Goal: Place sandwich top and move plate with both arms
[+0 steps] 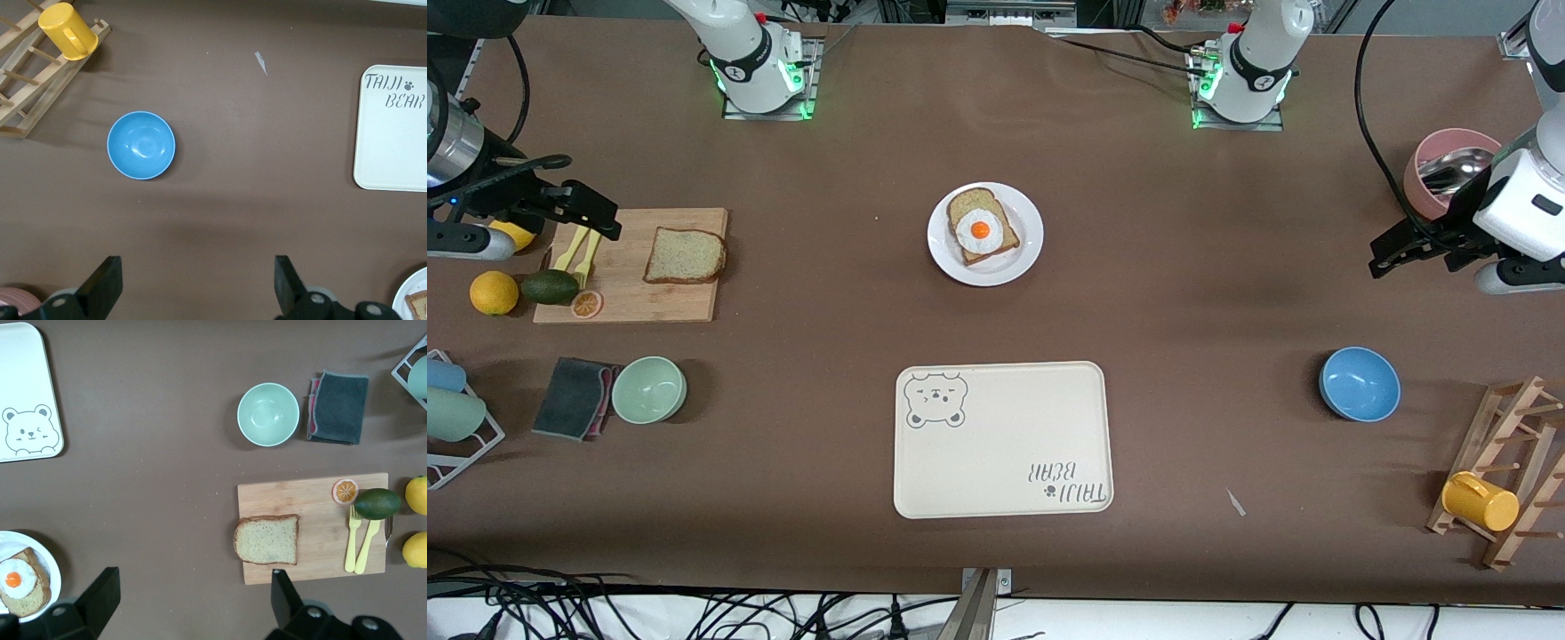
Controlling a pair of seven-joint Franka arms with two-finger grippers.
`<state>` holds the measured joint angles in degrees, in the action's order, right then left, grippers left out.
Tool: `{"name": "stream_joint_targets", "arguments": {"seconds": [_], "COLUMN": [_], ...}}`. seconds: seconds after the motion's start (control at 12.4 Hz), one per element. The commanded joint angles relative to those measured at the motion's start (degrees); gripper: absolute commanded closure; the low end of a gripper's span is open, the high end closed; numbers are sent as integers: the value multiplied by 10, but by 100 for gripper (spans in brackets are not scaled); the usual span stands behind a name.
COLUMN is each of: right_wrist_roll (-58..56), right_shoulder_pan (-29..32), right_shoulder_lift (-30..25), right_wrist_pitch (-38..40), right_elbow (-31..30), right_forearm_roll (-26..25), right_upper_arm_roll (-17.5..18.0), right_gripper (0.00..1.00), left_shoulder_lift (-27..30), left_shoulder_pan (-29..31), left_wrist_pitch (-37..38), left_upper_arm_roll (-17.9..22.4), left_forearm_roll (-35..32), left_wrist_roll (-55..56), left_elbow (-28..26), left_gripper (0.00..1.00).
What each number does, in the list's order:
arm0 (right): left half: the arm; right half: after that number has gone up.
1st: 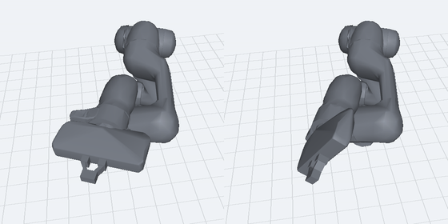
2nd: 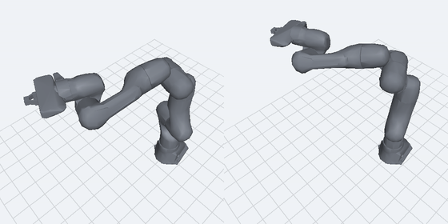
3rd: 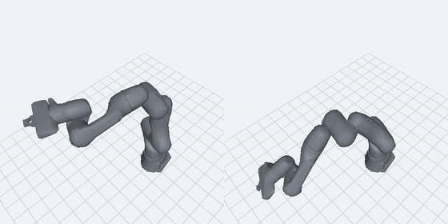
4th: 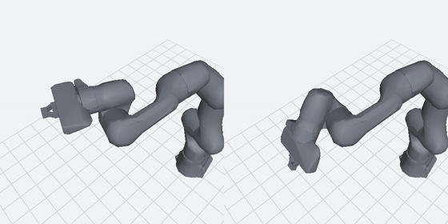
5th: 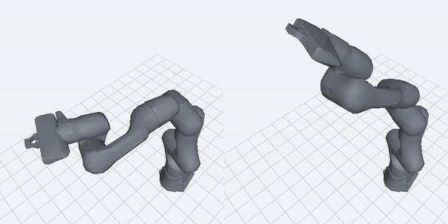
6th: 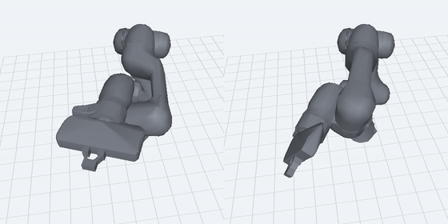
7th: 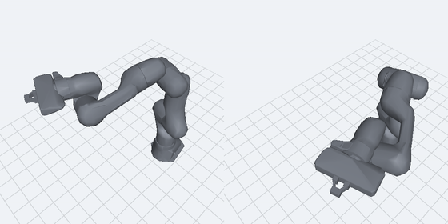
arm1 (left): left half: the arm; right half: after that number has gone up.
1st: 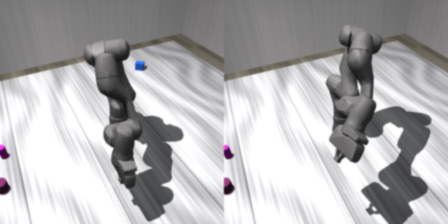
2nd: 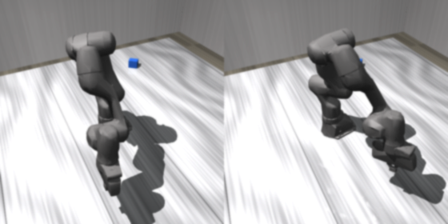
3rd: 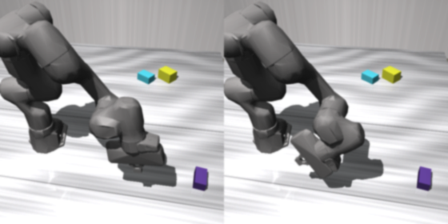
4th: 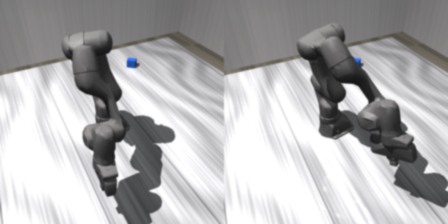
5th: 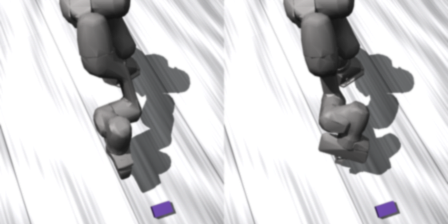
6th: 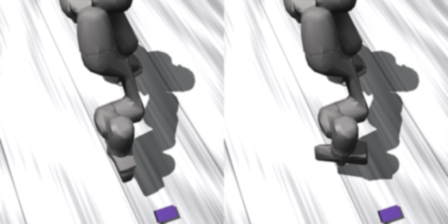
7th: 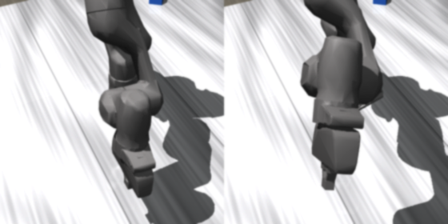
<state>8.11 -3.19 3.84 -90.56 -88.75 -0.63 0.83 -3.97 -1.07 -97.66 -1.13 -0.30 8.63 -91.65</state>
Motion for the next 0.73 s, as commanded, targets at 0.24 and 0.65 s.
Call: {"name": "stream_joint_targets", "arguments": {"seconds": [0.24,0.65], "right_wrist_roll": [3,15], "right_shoulder_pan": [-1,-1], "right_shoulder_lift": [4,-8], "right_wrist_pitch": [11,14], "right_elbow": [8,-11], "right_forearm_roll": [-7,-9], "right_upper_arm_roll": [-2,-1], "right_gripper": [0,0], "left_shoulder_lift": [2,1], "left_shoulder_pan": [-2,-1], "left_wrist_pitch": [13,14], "left_upper_arm_roll": [-1,-9], "left_forearm_roll": [11,11], "left_wrist_roll": [4,4], "left_elbow": [11,21], "left_gripper": [0,0]}}
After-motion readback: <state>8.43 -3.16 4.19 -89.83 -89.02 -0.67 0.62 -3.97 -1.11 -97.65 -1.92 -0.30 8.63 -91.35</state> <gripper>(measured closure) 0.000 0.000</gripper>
